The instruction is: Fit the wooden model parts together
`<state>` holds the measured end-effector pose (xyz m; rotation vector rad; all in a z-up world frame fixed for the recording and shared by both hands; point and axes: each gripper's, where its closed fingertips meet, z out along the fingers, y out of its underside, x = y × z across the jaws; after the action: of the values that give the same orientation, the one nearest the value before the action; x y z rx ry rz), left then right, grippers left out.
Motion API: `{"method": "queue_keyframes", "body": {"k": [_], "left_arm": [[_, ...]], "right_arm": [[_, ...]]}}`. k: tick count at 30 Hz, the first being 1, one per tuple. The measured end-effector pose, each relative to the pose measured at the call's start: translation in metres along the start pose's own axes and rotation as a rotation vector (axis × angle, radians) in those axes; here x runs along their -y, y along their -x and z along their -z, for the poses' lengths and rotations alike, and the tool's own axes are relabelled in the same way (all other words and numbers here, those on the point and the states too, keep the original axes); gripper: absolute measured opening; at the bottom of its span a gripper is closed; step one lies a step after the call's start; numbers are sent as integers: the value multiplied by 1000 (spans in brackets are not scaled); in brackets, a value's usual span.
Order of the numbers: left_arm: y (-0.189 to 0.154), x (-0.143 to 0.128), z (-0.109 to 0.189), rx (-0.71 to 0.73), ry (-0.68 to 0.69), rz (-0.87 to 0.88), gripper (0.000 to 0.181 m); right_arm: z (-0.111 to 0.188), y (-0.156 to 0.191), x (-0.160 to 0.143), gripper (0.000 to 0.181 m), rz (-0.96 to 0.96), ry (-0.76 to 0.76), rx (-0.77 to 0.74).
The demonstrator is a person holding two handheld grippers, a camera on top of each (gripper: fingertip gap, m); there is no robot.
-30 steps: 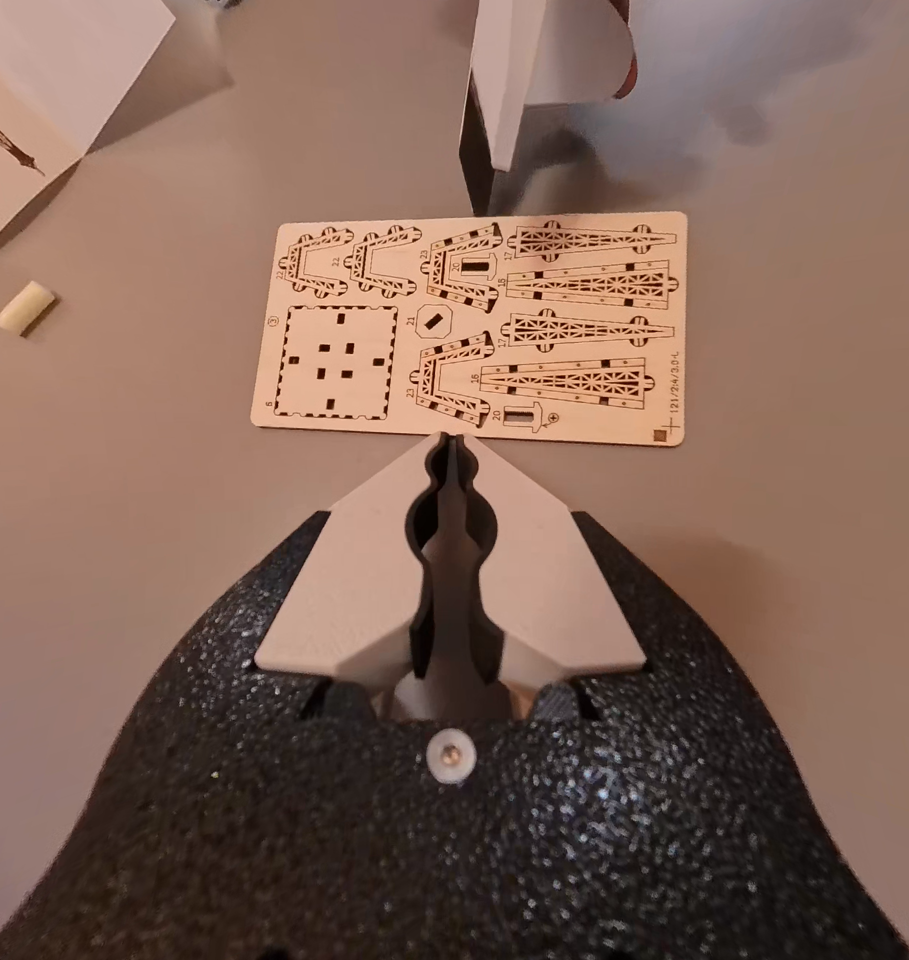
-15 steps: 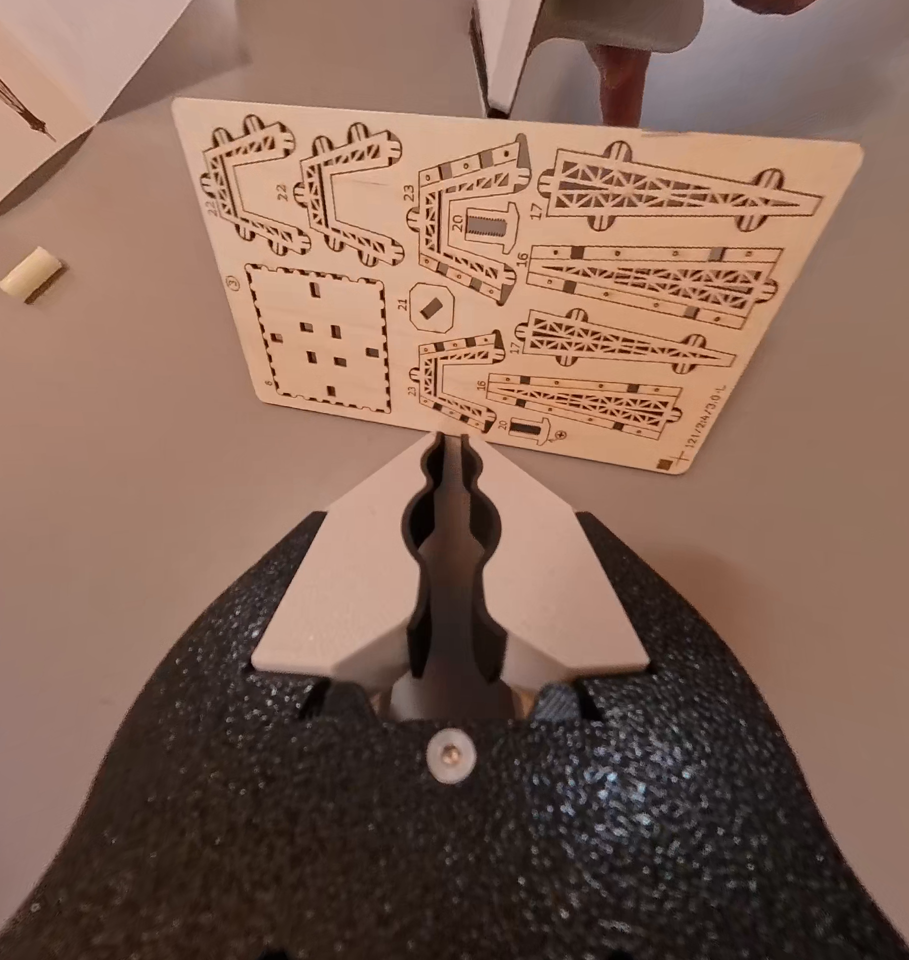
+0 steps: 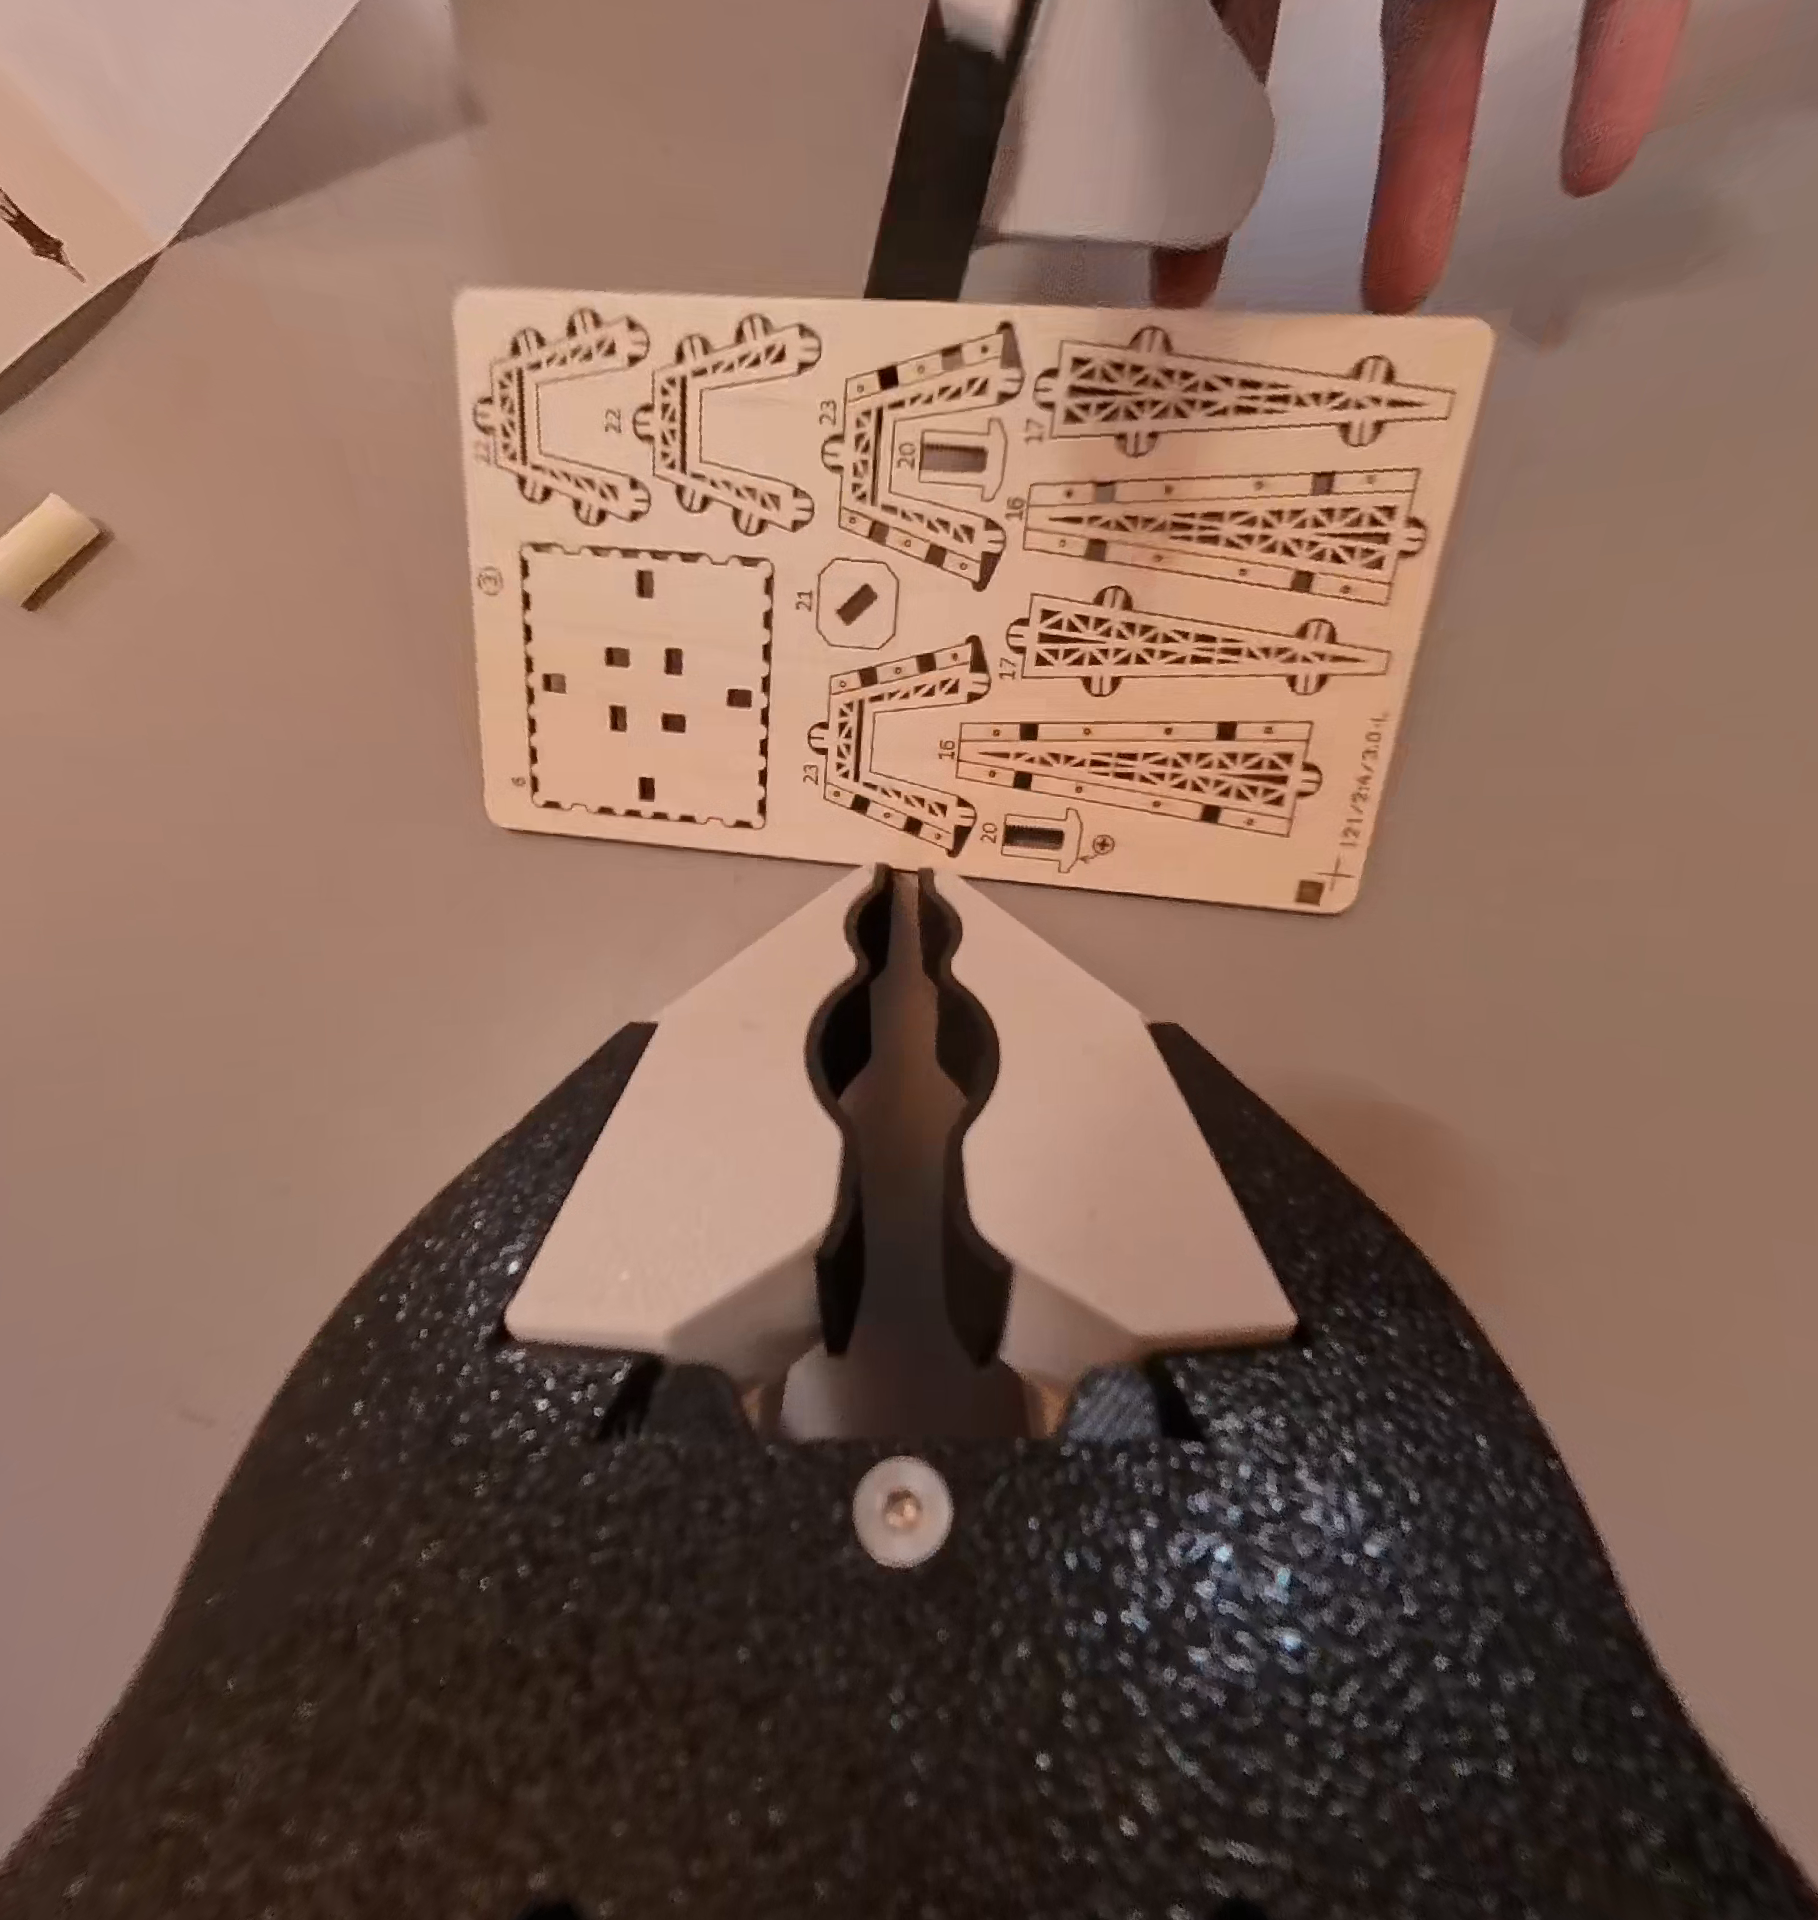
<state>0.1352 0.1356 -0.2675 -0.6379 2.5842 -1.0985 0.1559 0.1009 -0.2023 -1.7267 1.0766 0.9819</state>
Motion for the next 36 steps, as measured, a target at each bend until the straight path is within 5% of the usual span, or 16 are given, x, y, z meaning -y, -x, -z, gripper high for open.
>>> {"method": "queue_keyframes", "body": {"k": [2,6,12,19,22,25,31,36], "left_arm": [[0,0,0,0,0,-2,3],[0,0,0,-4,0,7,3],[2,-1,1,2,0,18,6],[3,-1,2,-4,-1,26,7],[3,-2,3,-2,-1,28,7],[3,-1,6,-11,-17,47,12],[34,34,36,22,-304,291,18],[48,60,65,-126,-561,542,50]], "right_arm": [[-4,-2,-3,72,38,24,-39],[-12,7,6,17,-4,-12,18],[-13,0,7,23,53,6,-64],[-7,-21,13,5,157,1,-184],[-9,-31,7,19,150,40,-200],[-9,-29,3,4,185,56,-164],[6,3,19,1,397,-127,-92],[10,35,11,1,641,-193,-73]]}}
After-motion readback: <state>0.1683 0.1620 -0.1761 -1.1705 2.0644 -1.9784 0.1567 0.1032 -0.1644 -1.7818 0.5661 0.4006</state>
